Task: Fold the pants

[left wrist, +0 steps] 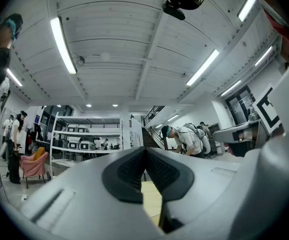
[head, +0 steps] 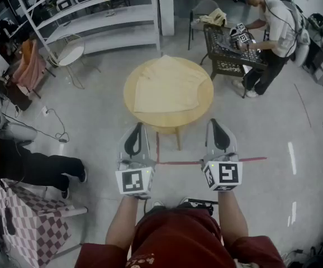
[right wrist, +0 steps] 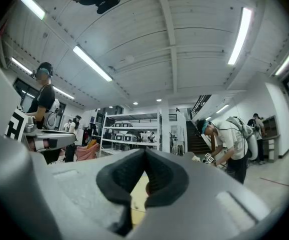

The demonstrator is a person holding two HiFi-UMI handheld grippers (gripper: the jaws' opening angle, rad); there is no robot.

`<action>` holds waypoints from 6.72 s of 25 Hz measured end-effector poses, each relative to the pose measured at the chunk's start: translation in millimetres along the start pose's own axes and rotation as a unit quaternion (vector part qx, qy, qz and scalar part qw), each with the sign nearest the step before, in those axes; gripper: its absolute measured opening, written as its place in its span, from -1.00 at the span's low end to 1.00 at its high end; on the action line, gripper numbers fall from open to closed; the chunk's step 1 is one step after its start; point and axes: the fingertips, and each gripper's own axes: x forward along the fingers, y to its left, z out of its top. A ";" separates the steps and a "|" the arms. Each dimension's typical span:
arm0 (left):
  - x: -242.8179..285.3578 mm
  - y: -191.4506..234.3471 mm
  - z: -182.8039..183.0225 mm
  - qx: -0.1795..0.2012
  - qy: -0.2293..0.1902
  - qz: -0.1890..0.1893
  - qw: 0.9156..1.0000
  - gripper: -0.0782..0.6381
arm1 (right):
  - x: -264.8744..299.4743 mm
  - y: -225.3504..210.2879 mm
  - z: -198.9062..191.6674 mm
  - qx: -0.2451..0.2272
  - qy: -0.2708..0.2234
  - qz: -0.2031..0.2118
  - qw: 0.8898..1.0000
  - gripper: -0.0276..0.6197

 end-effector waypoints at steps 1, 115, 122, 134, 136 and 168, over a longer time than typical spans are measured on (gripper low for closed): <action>1.8 -5.6 0.1 0.000 0.002 0.000 1.000 -0.76 | -1.6 -4.3 0.2 0.001 0.001 0.002 1.000 -0.91; 249.7 113.6 -263.0 0.119 0.182 -0.194 0.956 -0.51 | 312.9 8.1 -186.7 -0.094 0.179 0.083 0.976 -0.78; 213.2 100.4 -333.6 0.198 0.289 -0.280 0.894 -0.28 | 285.0 23.4 -256.9 -0.144 0.281 0.176 0.932 -0.57; 161.3 87.5 -417.5 0.291 0.460 -0.412 0.731 -0.03 | 234.5 9.9 -359.2 -0.312 0.449 0.304 0.781 -0.38; 160.3 88.6 -423.6 0.297 0.469 -0.417 0.720 -0.03 | 227.0 -6.2 -371.2 -0.330 0.469 0.307 0.760 -0.38; 144.3 91.2 -455.4 0.354 0.492 -0.429 0.669 -0.72 | 195.1 -35.1 -414.1 -0.328 0.549 0.346 0.686 -0.90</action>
